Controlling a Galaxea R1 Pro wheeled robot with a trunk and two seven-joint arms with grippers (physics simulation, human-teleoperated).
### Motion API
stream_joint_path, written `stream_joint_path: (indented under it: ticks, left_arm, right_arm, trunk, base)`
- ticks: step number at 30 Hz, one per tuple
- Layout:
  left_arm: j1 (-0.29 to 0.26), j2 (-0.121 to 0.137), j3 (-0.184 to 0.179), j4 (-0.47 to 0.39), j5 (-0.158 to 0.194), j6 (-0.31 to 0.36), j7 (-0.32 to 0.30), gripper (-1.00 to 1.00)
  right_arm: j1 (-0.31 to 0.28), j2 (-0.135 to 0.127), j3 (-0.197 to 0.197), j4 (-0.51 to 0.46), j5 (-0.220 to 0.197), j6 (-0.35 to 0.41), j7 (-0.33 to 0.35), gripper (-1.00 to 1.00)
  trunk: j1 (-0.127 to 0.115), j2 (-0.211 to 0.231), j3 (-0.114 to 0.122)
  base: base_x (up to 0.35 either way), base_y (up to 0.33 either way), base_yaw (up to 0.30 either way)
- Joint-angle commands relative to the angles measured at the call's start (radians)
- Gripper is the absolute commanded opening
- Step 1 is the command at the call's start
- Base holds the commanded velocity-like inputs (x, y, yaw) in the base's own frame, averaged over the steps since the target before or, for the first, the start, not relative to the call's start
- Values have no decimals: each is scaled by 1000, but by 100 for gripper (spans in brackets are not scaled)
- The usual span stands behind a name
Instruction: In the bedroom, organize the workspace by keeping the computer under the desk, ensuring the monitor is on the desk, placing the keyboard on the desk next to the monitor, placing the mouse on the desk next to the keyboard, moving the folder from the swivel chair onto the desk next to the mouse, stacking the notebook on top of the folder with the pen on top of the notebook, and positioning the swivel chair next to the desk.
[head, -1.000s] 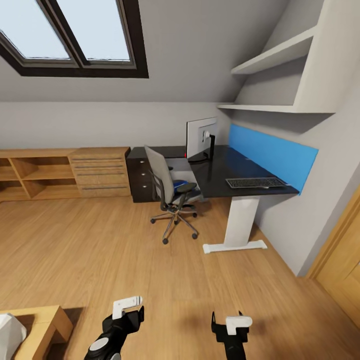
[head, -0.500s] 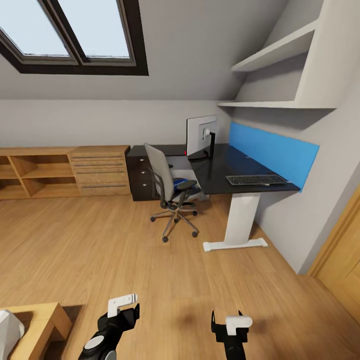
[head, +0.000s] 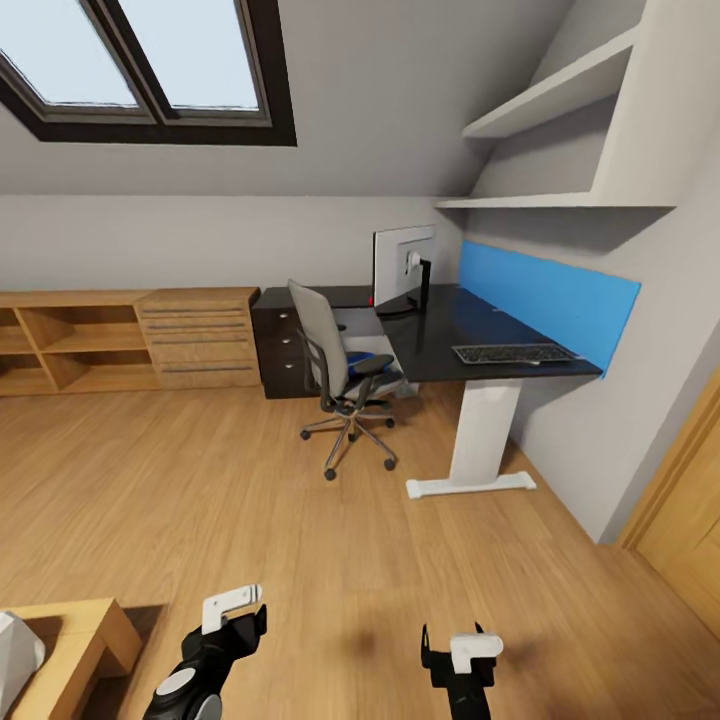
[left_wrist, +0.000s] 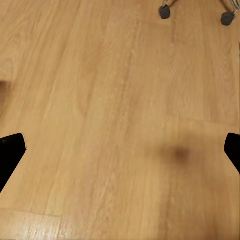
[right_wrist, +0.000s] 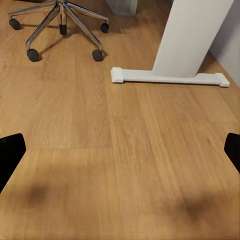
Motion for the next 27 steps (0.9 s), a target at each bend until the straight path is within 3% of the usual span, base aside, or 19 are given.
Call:
stream_joint_path:
  ticks: [1, 6, 9, 15, 16, 19, 21, 22, 27]
  left_arm:
    - [-1, 0, 1, -2, 11, 3, 9, 100]
    - [-1, -6, 2, -44, 12, 4, 9, 100]
    - [-1, -6, -3, -78, 12, 9, 9, 100]
    - [-1, -5, -4, -100, 13, 13, 9, 100]
    - [-1, -4, -3, -102, 13, 14, 9, 100]
    - [-1, -3, -3, -105, 13, 14, 9, 100]
    - [-1, -2, -3, -107, 14, 14, 9, 100]
    - [-1, -2, -3, -108, 14, 14, 9, 100]
    - [-1, -2, -2, -109, 14, 14, 9, 100]
  right_arm:
    - [-1, 0, 12, -2, 16, -5, -9, 100]
    - [-2, 4, 60, -16, 55, -22, -9, 100]
    - [-19, 11, 76, -48, 65, 5, -9, 100]
    - [-151, 36, 84, -102, 51, 186, 6, 100]
    - [-201, 36, 84, -108, 32, 248, 18, 100]
    - [-269, 36, 84, -113, -21, 322, 44, 100]
    - [-306, 36, 84, -115, -72, 353, 61, 100]
    - [-337, 36, 84, -116, -127, 373, 74, 100]
    - [-406, 36, 85, -105, -245, 403, 90, 100]
  trunk:
    - [4, -8, -4]
    - [23, -43, -20]
    - [35, -64, -29]
    - [58, -106, -48]
    - [61, -113, -51]
    - [73, -134, -61]
    - [81, -148, -67]
    - [84, -155, -70]
    - [104, -190, -86]
  base:
    - [0, 0, 0]
    - [0, 0, 0]
    - [0, 0, 0]
    - [0, 0, 0]
    - [0, 0, 0]
    - [0, 0, 0]
    - [0, 0, 0]
    - [0, 0, 0]
    - [0, 0, 0]
